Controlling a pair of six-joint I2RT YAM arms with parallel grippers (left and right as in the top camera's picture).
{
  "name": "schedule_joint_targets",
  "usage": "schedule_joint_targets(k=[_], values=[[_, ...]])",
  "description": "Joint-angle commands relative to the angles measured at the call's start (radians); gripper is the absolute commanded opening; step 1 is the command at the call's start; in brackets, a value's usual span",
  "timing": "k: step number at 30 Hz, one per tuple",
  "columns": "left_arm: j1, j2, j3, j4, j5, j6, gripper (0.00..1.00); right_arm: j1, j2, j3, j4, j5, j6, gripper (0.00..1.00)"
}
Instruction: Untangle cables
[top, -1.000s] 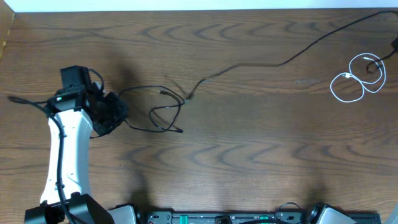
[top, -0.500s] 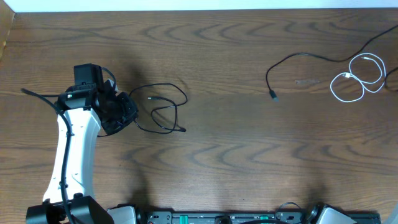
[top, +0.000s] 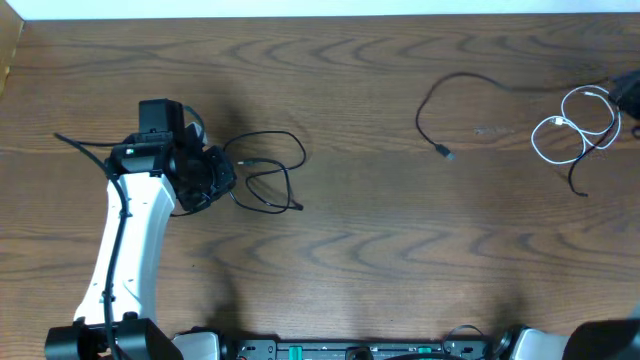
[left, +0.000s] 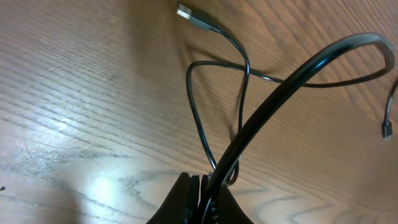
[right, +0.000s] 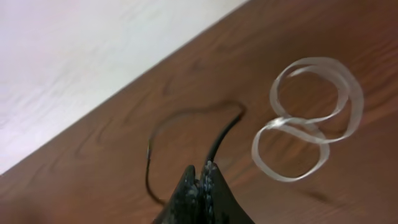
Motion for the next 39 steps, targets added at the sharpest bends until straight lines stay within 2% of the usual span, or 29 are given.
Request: schedule_joint_targets(k=[1, 6, 12, 16, 20, 22, 32, 36, 39], values=[[-0.019, 0.000, -0.007, 0.003, 0.015, 0.018, 0.08, 0.003, 0.029, 0.015, -0.037, -0.205, 0.018, 0.01], [-0.050, 0.000, -0.007, 0.024, 0.080, 0.046, 0.08, 0.004, 0.056, 0.014, -0.118, -0.275, 0.018, 0.01], [-0.073, 0.000, -0.007, 0.138, 0.251, 0.129, 0.07, 0.017, 0.058, 0.012, -0.217, -0.272, 0.034, 0.01], [-0.074, 0.001, -0.007, 0.206, 0.235, 0.047, 0.08, 0.066, 0.058, -0.001, -0.249, -0.272, 0.085, 0.01], [-0.074, 0.002, -0.007, 0.207, 0.119, -0.100, 0.07, 0.162, 0.058, -0.032, -0.235, -0.256, 0.084, 0.01], [-0.074, 0.002, -0.008, 0.202, 0.088, -0.134, 0.07, 0.224, 0.058, -0.057, -0.214, -0.231, 0.084, 0.01], [-0.074, 0.009, -0.035, 0.202, 0.068, -0.134, 0.08, 0.521, 0.058, -0.182, -0.090, 0.038, 0.084, 0.01], [-0.074, 0.016, -0.037, 0.190, 0.067, -0.128, 0.08, 0.586, 0.058, -0.195, -0.073, 0.254, 0.084, 0.01], [-0.074, 0.017, -0.037, 0.179, 0.063, -0.099, 0.08, 0.599, 0.059, -0.195, -0.071, 0.319, 0.084, 0.01]])
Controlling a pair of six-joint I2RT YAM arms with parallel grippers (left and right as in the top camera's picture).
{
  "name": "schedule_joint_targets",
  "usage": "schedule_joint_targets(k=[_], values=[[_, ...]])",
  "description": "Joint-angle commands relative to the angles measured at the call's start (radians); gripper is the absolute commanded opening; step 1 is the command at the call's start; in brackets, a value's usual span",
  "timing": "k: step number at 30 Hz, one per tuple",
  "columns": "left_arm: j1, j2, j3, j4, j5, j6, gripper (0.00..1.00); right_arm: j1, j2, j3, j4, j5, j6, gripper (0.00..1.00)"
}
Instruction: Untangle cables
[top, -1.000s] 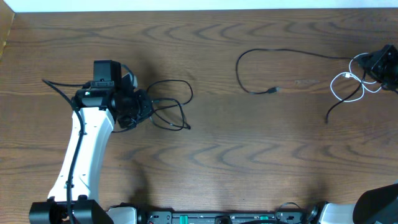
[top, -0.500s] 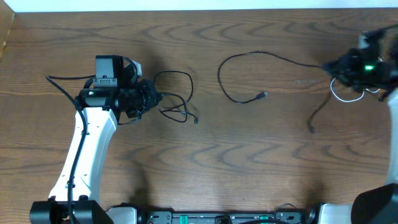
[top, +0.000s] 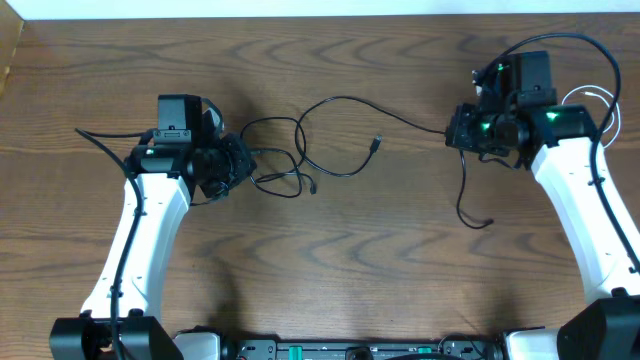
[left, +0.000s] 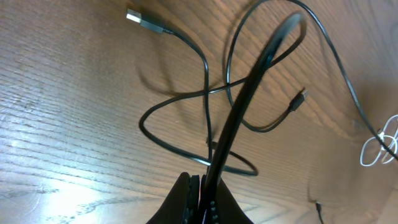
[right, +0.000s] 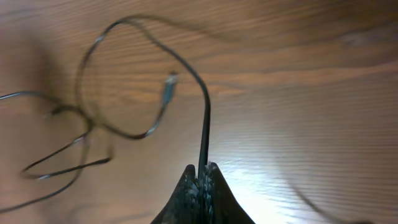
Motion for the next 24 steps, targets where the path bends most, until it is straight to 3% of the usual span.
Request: schedule_joint_targets(k=[1, 6, 11, 17, 24], values=[[-0.001, 0.010, -0.004, -0.013, -0.018, 0.024, 0.08, 0.009, 0.004, -0.005, 0.006, 0.155, 0.010, 0.01], [-0.001, 0.016, -0.004, -0.024, -0.064, 0.026, 0.08, 0.014, 0.018, -0.006, 0.009, 0.146, 0.000, 0.01], [-0.001, 0.023, -0.004, -0.031, -0.077, 0.026, 0.08, 0.045, 0.052, -0.006, 0.045, 0.020, -0.266, 0.01], [-0.001, 0.025, -0.004, -0.056, -0.077, 0.026, 0.08, 0.020, 0.057, 0.007, 0.170, 0.157, -0.248, 0.01], [-0.001, 0.025, -0.004, -0.061, -0.077, 0.030, 0.08, -0.061, -0.014, 0.170, 0.293, 0.229, -0.249, 0.01]])
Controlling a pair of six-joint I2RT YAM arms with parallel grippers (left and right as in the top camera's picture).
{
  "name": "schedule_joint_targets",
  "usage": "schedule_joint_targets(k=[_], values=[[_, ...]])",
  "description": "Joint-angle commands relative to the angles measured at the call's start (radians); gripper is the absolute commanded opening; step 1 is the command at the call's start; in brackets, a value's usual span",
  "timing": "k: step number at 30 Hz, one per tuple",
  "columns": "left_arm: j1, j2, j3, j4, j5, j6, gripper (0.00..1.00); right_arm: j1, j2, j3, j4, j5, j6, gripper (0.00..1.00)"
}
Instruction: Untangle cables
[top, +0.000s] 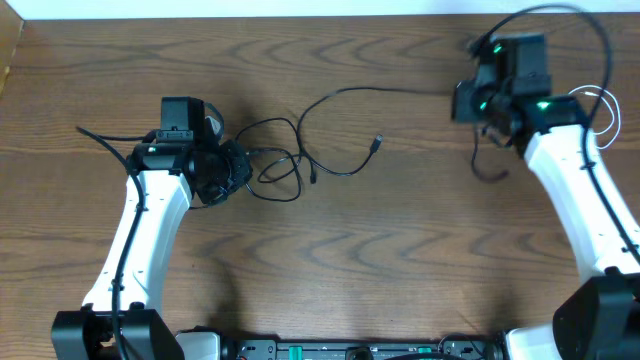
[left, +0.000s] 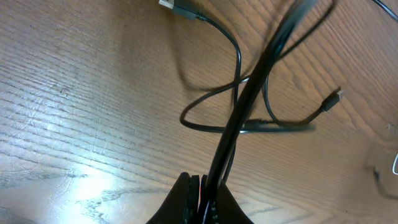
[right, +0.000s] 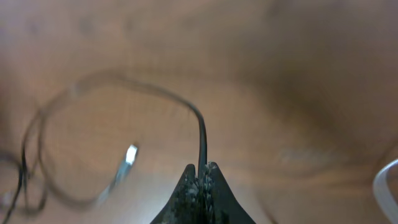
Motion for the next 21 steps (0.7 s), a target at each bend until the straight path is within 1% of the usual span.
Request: schedule_joint_targets(k=[1, 3, 5, 7, 9, 12, 16, 18, 21], values=[[-0.001, 0.008, -0.004, -0.002, -0.014, 0.021, 0.08, -0.050, -0.084, 0.111, 0.060, 0.116, -0.016, 0.01], [-0.001, 0.008, -0.004, -0.002, -0.014, 0.021, 0.08, -0.084, -0.103, 0.136, 0.123, 0.235, -0.015, 0.01], [-0.001, 0.008, -0.004, -0.002, -0.014, 0.021, 0.08, -0.120, -0.117, 0.138, 0.171, 0.372, 0.030, 0.01], [-0.001, 0.008, -0.004, -0.002, -0.014, 0.021, 0.08, -0.162, -0.121, 0.138, 0.166, 0.506, 0.142, 0.01], [-0.001, 0.008, -0.004, -0.002, -0.014, 0.021, 0.08, -0.211, -0.120, 0.138, 0.113, 0.571, 0.280, 0.01], [-0.001, 0.008, -0.005, -0.002, -0.014, 0.021, 0.08, -0.278, -0.112, 0.138, -0.017, 0.535, 0.441, 0.01], [-0.001, 0.008, -0.005, -0.002, -0.014, 0.021, 0.08, -0.333, -0.103, 0.137, -0.177, 0.505, 0.570, 0.01], [-0.001, 0.008, -0.005, -0.002, -0.014, 0.021, 0.08, -0.348, -0.100, 0.137, -0.238, 0.481, 0.600, 0.02], [-0.001, 0.008, -0.005, -0.002, -0.014, 0.021, 0.08, -0.352, -0.100, 0.137, -0.305, 0.439, 0.599, 0.01]])
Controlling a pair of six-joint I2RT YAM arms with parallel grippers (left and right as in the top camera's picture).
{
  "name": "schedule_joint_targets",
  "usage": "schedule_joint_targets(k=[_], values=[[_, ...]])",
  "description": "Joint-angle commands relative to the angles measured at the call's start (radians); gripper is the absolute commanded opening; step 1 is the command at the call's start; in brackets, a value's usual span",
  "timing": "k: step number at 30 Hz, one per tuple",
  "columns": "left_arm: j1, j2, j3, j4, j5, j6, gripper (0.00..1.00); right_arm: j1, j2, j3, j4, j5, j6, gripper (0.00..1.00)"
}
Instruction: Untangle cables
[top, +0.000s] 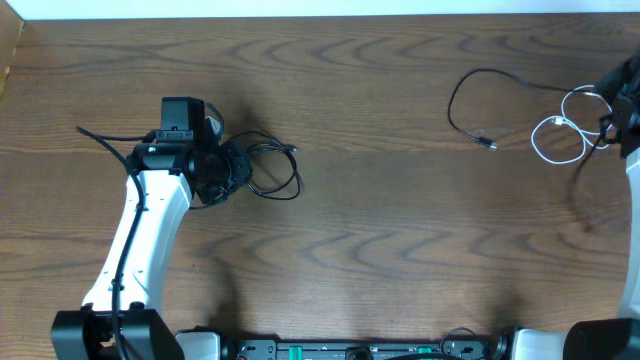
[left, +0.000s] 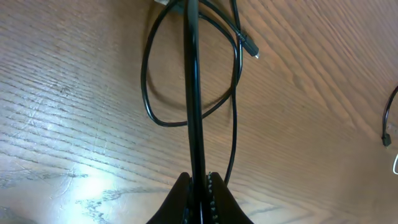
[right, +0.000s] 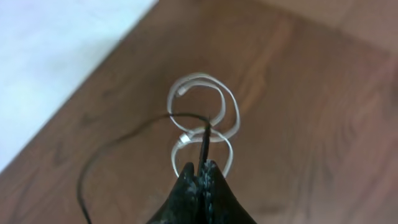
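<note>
One black cable (top: 272, 172) lies in small loops at the left of the table. My left gripper (top: 226, 170) is beside the loops and shut on it. In the left wrist view the gripper (left: 200, 185) pinches the cable (left: 191, 93), which runs straight up over a loop, with a small plug (left: 252, 51) near the top. A second black cable (top: 462, 95) curves at the far right, its plug (top: 489, 145) lying free. My right gripper (right: 202, 171), at the right edge overhead (top: 625, 112), is shut on a thin black cable (right: 202, 144) above a white coiled cable (right: 208, 118).
The white coiled cable (top: 565, 125) lies at the right edge, next to the second black cable. The table's far edge (top: 320, 14) meets a white surface. The left arm's own lead (top: 95, 138) trails to the left. The arms' base rail (top: 340, 350) runs along the near edge.
The right gripper has moved from the upper right to the far right edge. Its black cable no longer reaches the left loops and lies apart at the upper right. The left loops are smaller.
First the left gripper held a looped black cable at the left, with the right cable apart by the white coil. Then the right gripper stood further in, with a black cable stretching into the left loops. Now the two cables lie apart again.
</note>
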Motion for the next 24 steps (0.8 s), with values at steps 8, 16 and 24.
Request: schedule_joint_targets(k=[8, 16, 24], values=[[-0.001, 0.007, -0.005, -0.002, -0.013, 0.018, 0.08, -0.006, 0.003, -0.024, -0.070, -0.064, 0.079, 0.04], [-0.001, 0.007, -0.005, -0.002, -0.013, 0.018, 0.08, -0.005, 0.008, -0.088, -0.064, -0.088, 0.035, 0.90], [-0.006, 0.007, -0.005, 0.026, 0.084, 0.055, 0.07, 0.014, 0.053, -0.122, -0.015, -0.665, -0.335, 0.72]])
